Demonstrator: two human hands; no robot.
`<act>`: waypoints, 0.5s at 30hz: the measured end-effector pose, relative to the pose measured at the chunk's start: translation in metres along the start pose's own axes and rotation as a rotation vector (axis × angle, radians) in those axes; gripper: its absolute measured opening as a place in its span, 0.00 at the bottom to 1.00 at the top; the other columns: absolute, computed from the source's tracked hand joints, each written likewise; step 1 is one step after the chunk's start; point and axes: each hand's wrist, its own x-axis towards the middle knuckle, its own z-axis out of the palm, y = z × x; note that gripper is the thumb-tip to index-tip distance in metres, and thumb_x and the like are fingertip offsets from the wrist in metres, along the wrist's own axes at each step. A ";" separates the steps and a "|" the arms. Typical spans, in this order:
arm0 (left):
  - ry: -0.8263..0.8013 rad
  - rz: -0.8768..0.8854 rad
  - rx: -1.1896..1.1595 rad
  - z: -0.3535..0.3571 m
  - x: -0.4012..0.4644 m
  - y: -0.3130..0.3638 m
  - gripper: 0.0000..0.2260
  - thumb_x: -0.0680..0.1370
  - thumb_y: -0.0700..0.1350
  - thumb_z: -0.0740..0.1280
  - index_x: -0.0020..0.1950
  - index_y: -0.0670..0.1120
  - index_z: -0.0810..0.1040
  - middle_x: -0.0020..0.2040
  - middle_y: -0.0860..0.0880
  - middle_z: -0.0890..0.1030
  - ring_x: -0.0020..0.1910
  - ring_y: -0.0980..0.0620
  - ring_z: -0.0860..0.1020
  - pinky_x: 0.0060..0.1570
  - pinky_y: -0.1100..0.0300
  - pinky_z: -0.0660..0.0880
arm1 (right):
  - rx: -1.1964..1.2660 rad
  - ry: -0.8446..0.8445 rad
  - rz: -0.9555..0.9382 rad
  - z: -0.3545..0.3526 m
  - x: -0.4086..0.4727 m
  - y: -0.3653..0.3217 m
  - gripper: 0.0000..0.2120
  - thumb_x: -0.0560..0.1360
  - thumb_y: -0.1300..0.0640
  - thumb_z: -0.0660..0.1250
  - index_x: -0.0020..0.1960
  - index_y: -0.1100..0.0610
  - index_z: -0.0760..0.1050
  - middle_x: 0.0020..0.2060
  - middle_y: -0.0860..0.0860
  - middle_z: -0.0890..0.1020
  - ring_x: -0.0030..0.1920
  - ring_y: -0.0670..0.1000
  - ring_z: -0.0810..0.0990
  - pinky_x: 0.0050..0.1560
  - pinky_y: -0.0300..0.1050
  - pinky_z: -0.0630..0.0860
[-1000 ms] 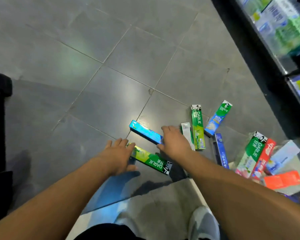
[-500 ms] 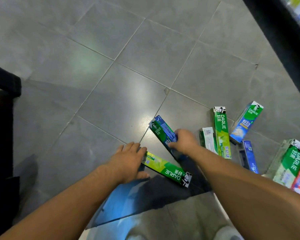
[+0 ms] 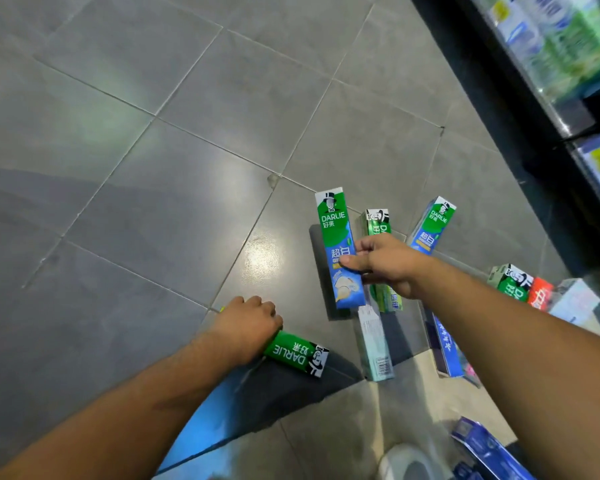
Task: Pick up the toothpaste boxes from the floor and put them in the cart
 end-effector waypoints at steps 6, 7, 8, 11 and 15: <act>0.077 -0.396 -0.617 -0.020 -0.011 -0.030 0.18 0.70 0.56 0.75 0.54 0.49 0.79 0.49 0.48 0.82 0.46 0.48 0.80 0.40 0.57 0.74 | 0.032 0.080 -0.052 -0.016 -0.002 -0.011 0.13 0.76 0.63 0.71 0.58 0.66 0.77 0.47 0.58 0.86 0.46 0.54 0.86 0.51 0.50 0.82; 0.131 -0.501 -0.929 -0.028 -0.019 -0.038 0.16 0.69 0.54 0.77 0.52 0.47 0.81 0.46 0.46 0.84 0.42 0.48 0.81 0.39 0.58 0.76 | 0.048 0.091 -0.060 -0.017 -0.006 -0.015 0.13 0.76 0.63 0.71 0.58 0.66 0.77 0.47 0.58 0.86 0.46 0.55 0.86 0.52 0.51 0.82; 0.188 -0.579 -1.275 -0.039 -0.029 -0.043 0.14 0.70 0.49 0.78 0.51 0.45 0.82 0.45 0.44 0.85 0.40 0.48 0.82 0.38 0.58 0.78 | 0.067 0.097 -0.066 -0.017 -0.012 -0.020 0.12 0.76 0.63 0.71 0.58 0.65 0.77 0.48 0.58 0.86 0.46 0.56 0.86 0.52 0.51 0.82; 0.264 -0.650 -1.906 -0.086 -0.064 -0.046 0.10 0.75 0.41 0.74 0.54 0.41 0.82 0.37 0.48 0.86 0.37 0.52 0.84 0.36 0.58 0.80 | 0.103 0.088 -0.070 -0.012 -0.050 -0.036 0.10 0.76 0.64 0.70 0.57 0.64 0.78 0.48 0.58 0.85 0.44 0.54 0.85 0.50 0.48 0.82; 0.288 -0.628 -1.984 -0.163 -0.124 -0.038 0.07 0.75 0.42 0.73 0.53 0.45 0.83 0.44 0.46 0.86 0.43 0.52 0.84 0.51 0.50 0.80 | 0.104 0.044 -0.035 -0.012 -0.130 -0.069 0.09 0.76 0.65 0.70 0.57 0.64 0.78 0.45 0.55 0.85 0.40 0.51 0.85 0.47 0.46 0.83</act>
